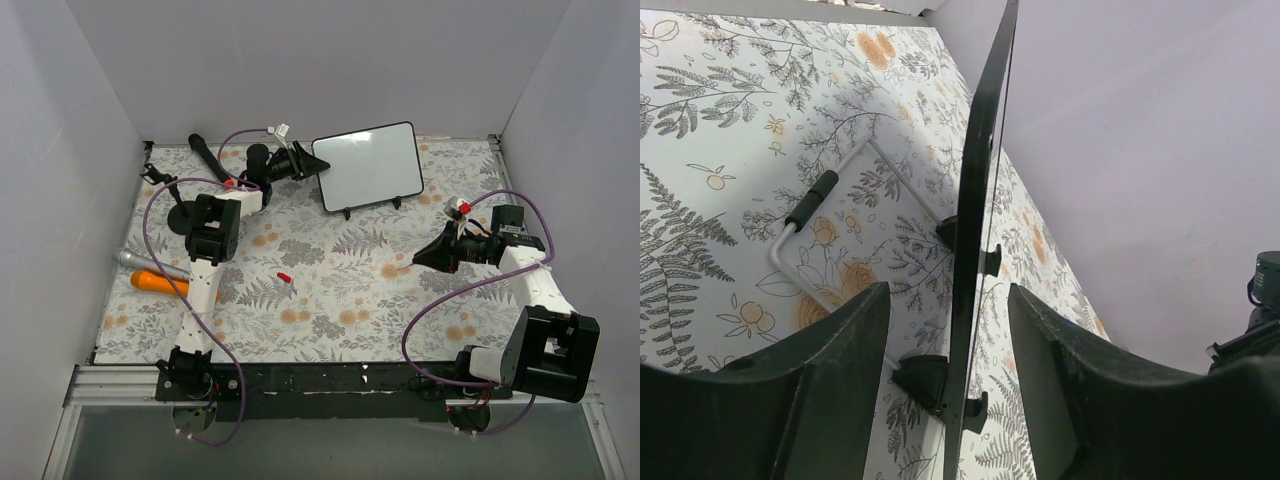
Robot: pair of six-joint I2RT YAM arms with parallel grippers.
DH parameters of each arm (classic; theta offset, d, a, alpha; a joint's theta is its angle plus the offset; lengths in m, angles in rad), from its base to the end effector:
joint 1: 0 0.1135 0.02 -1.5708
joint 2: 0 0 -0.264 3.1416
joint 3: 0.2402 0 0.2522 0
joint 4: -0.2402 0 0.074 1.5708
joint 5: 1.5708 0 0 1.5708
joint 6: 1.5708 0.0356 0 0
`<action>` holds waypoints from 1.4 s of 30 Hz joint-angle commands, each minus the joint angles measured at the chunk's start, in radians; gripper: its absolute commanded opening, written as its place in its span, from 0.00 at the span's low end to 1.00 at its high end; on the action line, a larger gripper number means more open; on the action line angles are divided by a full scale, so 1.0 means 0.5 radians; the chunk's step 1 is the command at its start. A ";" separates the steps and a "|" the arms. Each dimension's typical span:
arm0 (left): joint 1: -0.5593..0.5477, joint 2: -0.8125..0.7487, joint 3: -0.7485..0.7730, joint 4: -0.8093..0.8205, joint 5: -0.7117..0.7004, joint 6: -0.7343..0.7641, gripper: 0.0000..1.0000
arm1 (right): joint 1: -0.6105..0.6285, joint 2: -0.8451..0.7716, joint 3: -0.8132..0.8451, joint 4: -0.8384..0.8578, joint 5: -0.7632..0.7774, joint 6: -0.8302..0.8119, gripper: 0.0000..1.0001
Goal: Write a sentence on the whiteboard
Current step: Pick up the whiteboard from the whiteboard stand.
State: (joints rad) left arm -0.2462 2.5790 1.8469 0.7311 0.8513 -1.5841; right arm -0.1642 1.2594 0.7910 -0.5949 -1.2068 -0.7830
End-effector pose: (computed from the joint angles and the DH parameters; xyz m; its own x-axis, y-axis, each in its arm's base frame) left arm 0.5396 -0.1632 0.1351 -0.8900 -0.4558 0.0141 -0.0128 -0.0058 -0.9999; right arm 0.2293 -0.0043 0.2320 -0.3361 -0.1989 -0.9206 -0.8845 0.4024 0.2361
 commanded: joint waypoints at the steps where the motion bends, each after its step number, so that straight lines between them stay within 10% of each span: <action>1: -0.023 0.012 0.061 0.099 0.059 -0.038 0.49 | -0.015 0.015 0.038 -0.004 -0.022 -0.026 0.01; 15: -0.051 0.045 0.083 0.121 0.086 -0.062 0.32 | -0.018 0.015 0.041 -0.010 -0.022 -0.036 0.01; 19: -0.054 0.051 0.080 0.130 0.077 -0.065 0.00 | -0.015 0.021 0.041 -0.013 -0.019 -0.039 0.01; 42: -0.051 -0.320 0.126 0.259 -0.086 -0.087 0.00 | -0.018 -0.009 0.072 -0.077 -0.084 -0.088 0.01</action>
State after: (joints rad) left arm -0.2760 2.5801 1.8755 0.8093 0.8562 -1.6375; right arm -0.1646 1.2655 0.7910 -0.6117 -1.2152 -0.8040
